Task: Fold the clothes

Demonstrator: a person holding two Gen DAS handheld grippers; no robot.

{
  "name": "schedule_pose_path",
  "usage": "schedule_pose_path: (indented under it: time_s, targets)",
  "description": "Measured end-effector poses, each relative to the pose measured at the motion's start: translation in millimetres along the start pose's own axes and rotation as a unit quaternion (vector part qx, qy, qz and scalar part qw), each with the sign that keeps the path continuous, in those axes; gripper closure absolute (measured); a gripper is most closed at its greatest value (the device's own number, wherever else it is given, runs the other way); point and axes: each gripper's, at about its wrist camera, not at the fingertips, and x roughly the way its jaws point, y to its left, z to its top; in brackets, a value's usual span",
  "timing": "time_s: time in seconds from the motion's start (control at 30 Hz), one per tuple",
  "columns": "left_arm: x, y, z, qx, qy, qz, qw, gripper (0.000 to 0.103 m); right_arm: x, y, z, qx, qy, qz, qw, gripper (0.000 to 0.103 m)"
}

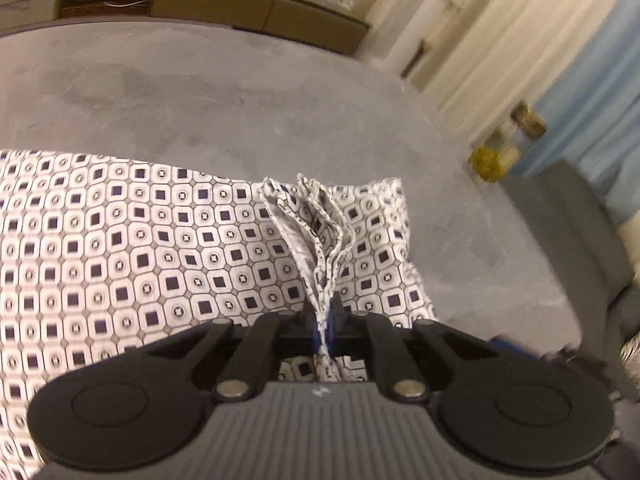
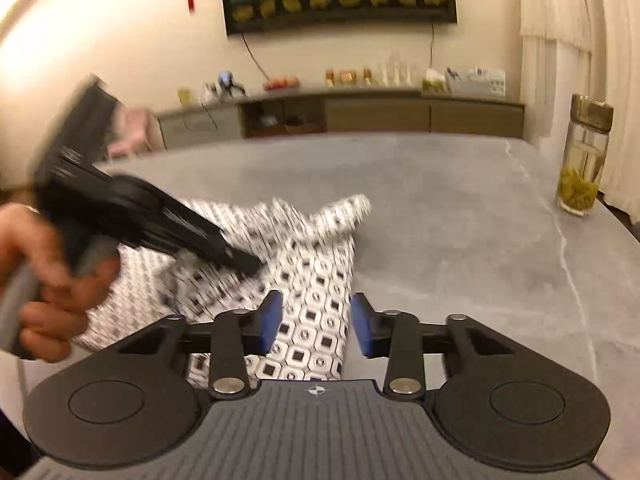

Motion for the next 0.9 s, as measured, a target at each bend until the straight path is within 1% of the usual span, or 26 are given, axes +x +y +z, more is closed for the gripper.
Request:
schedule_pose_path:
  time_s: [0.07,0.13,0.17,0.2,0.27,0.3,0.37,0.4,0.47,0.5,0.53,0.57,0.6,0.63,0.73,0.8,0.83,0.9]
  targets:
    - [-17,10,-3,-0.007,-0.026,0.019,0.9995,0.098,9,5,0,-0.012,0.026,-0.019,0.999,0.064]
    - [-23,11,-7,-0.006,-0.026,0.046,0.9986,0.098,22,9,-2,-0.021,0.057,-0.042,0.997,0.064]
    - [-20,13,-10,-0.006,-0.015,0.051,0.9986,0.098,27,14,-3,-0.026,0.065,-0.05,0.996,0.064]
    - [-21,14,-13,-0.005,-0.008,0.052,0.9986,0.097,28,16,-1,-0.03,0.062,-0.053,0.996,0.064]
    - [-28,18,-15,-0.004,-0.011,0.032,0.9994,0.096,27,18,7,-0.032,0.035,-0.053,0.997,0.064]
    - [-29,20,-17,-0.004,-0.012,0.025,0.9996,0.096,28,19,17,-0.034,0.019,-0.049,0.998,0.064]
    - [-31,24,-18,-0.003,-0.013,0.025,0.9996,0.095,34,20,37,-0.042,-0.008,-0.045,0.998,0.064]
    - [-32,25,-19,-0.007,-0.013,0.027,0.9995,0.095,47,22,47,-0.059,-0.007,-0.048,0.997,0.064]
    - [-36,26,-20,-0.009,-0.018,0.037,0.9991,0.093,79,24,63,-0.068,0.021,-0.043,0.997,0.064]
    - [-38,27,-20,-0.009,-0.023,0.044,0.9987,0.092,97,24,69,-0.067,0.039,-0.039,0.996,0.066]
    - [-41,26,-20,-0.01,-0.028,0.052,0.9982,0.092,115,25,71,-0.068,0.056,-0.041,0.995,0.071]
    - [-44,26,-21,-0.011,-0.033,0.059,0.9976,0.092,131,24,72,-0.069,0.074,-0.051,0.994,0.072]
    - [-47,25,-21,-0.012,-0.039,0.067,0.9969,0.092,142,23,72,-0.067,0.08,-0.056,0.993,0.073]
    - [-49,25,-21,-0.013,-0.042,0.072,0.9965,0.092,143,21,74,-0.057,0.073,-0.053,0.994,0.073]
    - [-53,27,-19,-0.016,-0.037,0.061,0.9973,0.092,138,16,80,-0.024,0.079,-0.041,0.996,0.072]
    - [-55,25,-18,-0.017,-0.037,0.054,0.9977,0.089,123,17,79,-0.018,0.064,-0.03,0.997,0.072]
    - [-56,23,-17,-0.017,-0.039,0.051,0.9978,0.086,114,17,77,-0.013,0.058,-0.019,0.998,0.072]
    - [-58,18,-20,-0.009,-0.039,0.047,0.9981,0.085,97,15,70,0.003,0.058,0.012,0.998,0.071]
